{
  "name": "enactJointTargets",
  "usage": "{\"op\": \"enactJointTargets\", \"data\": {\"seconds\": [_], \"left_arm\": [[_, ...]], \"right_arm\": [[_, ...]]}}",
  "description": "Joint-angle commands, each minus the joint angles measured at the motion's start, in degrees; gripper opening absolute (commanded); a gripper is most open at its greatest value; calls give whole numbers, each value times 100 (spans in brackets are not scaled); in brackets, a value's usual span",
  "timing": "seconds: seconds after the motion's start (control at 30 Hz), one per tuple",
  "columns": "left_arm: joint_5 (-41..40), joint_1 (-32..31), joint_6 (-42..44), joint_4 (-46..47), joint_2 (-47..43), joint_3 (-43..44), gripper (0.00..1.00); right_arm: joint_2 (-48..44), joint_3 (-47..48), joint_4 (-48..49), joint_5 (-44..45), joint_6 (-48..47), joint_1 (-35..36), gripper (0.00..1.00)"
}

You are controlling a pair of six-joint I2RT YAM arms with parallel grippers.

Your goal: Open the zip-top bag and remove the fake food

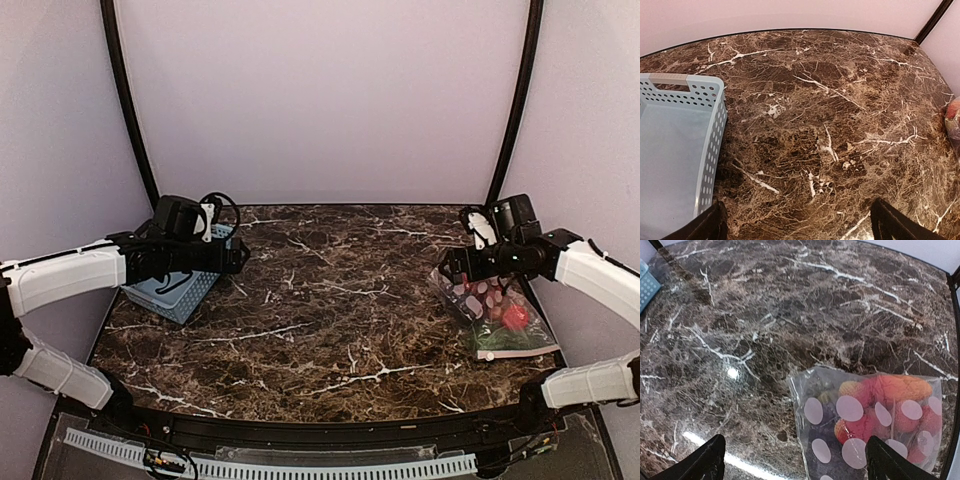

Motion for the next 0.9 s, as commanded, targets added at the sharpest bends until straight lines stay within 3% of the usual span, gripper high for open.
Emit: {"op": "enactJointTargets", "data": {"seconds": [0.0,0.2,0.63,0.7,0.8,0.87], "left_arm": [[230,-52,-17,153,15,-157,99],[393,-55,-134,353,22,-268,99],[451,-63,-161,468,28,-311,99],[494,-64,-156,492,52,-315,99],[559,-64,-143,563,61,-326,99],[547,-75,-114,609,31,-341,99]], "right_arm": [[254,154,-265,362,-88,73,94],[794,314,-341,1017,-86,91,85],[1519,581,-493,1696,-244,130,37],[1578,611,-475,1672,-250,138,25],[1645,696,-431,1559,-259,159,0],[1652,776,-358,1380,-261,269,0]]}}
